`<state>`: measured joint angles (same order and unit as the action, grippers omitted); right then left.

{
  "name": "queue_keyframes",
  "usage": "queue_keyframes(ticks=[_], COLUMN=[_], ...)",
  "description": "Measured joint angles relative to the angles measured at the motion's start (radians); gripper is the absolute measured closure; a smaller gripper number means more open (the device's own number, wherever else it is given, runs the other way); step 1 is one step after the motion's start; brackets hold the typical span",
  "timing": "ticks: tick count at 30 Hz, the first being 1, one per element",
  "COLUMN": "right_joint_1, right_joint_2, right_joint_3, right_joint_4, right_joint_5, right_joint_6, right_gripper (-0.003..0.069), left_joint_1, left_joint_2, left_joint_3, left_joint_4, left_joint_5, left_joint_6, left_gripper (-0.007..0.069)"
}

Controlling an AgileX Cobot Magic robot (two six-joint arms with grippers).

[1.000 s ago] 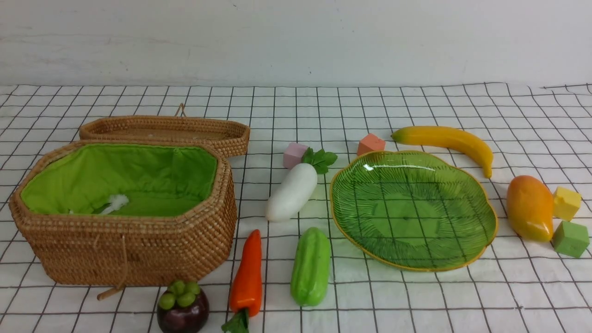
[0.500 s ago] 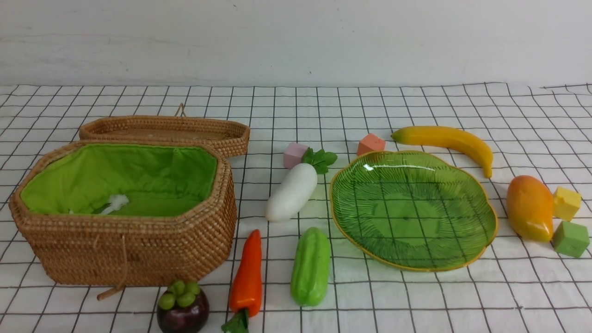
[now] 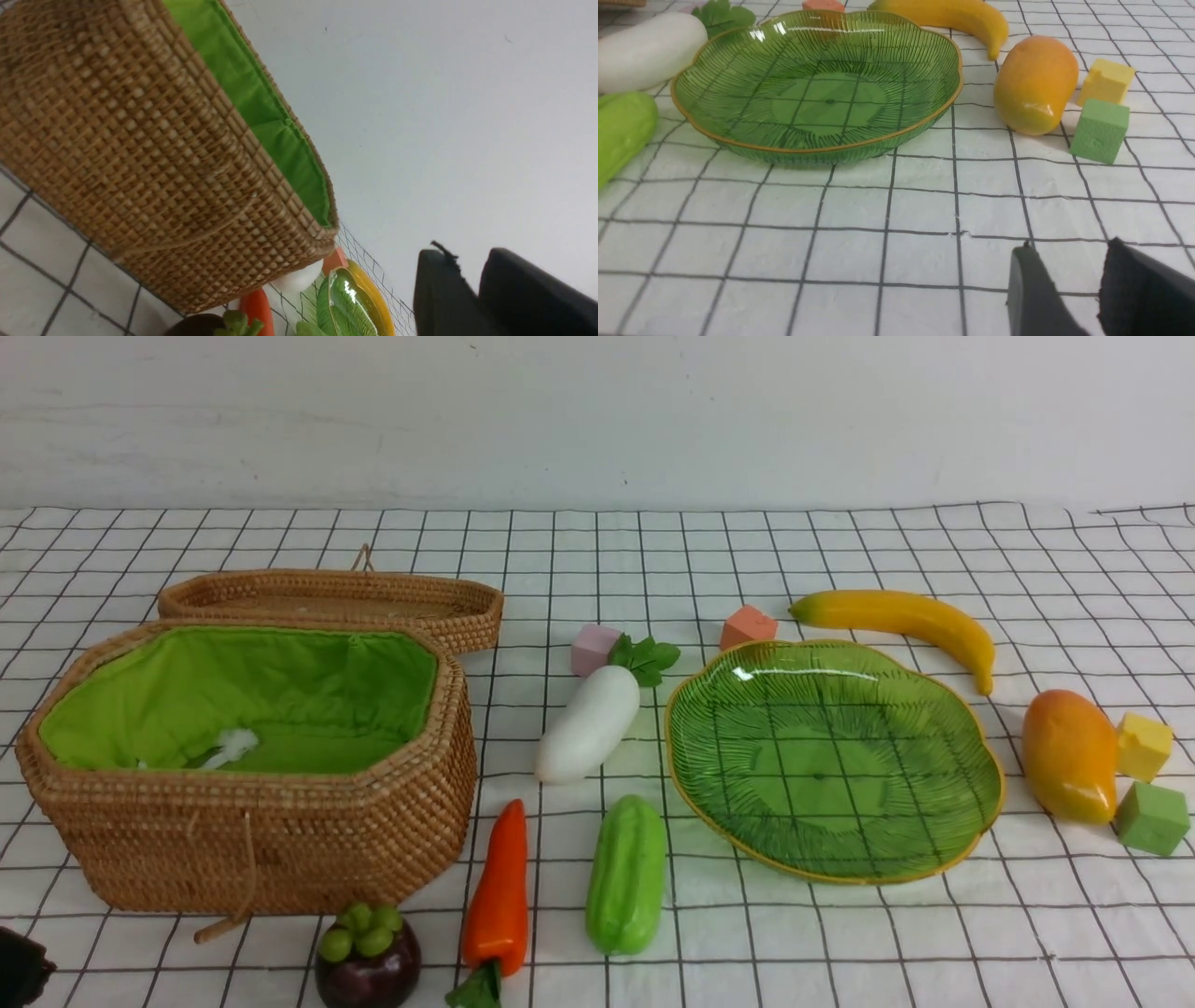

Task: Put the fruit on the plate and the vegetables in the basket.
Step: Grab a mangosteen with your left arm and put it on the plate on the right

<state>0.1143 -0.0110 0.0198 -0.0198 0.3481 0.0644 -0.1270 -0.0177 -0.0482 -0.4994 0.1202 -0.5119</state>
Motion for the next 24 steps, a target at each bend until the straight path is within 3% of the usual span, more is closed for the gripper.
queue_keyframes(ticks=[3, 7, 14, 18, 21, 24], right_joint_1=[0.0, 0.0, 0.0, 0.004, 0.019, 0.034], right_joint_2=[0.0, 0.0, 0.0, 0.06, 0.154, 0.333], right_joint_3=[0.004, 0.005, -0.004, -0.191, -0.354, -0.625], right_joint_4=[0.139, 0.358, 0.468, 0.479, 0.463, 0.453], right_joint_5=[-0.038, -0.122, -0.219, 0.029, 0.208, 0.535], right_joint_6=[0.114, 0.276, 0.331, 0.266, 0.147, -0.064], right_gripper=[0.0416, 0.0416, 0.0448, 0.0525, 0.0564, 0.06], left_joint_1=[0.0, 0.0, 0.0, 0.0, 0.0, 0.0], left_joint_2=[0.001, 0.1, 0.397, 0.595, 0.671, 0.804], left_joint_3=[-0.094, -0.211, -0.387, -0.499, -0.55, -0.652], left_joint_4=[0.019, 0.05, 0.098, 0.104, 0.104, 0.109], left_joint_5=[0.085, 0.234, 0.488, 0.609, 0.645, 0.724], left_joint_6=[0.07, 0.18, 0.322, 0.473, 0.504, 0.522], left_gripper=[0.0638, 0.0638, 0.0638, 0.0638, 0.0638, 0.0638])
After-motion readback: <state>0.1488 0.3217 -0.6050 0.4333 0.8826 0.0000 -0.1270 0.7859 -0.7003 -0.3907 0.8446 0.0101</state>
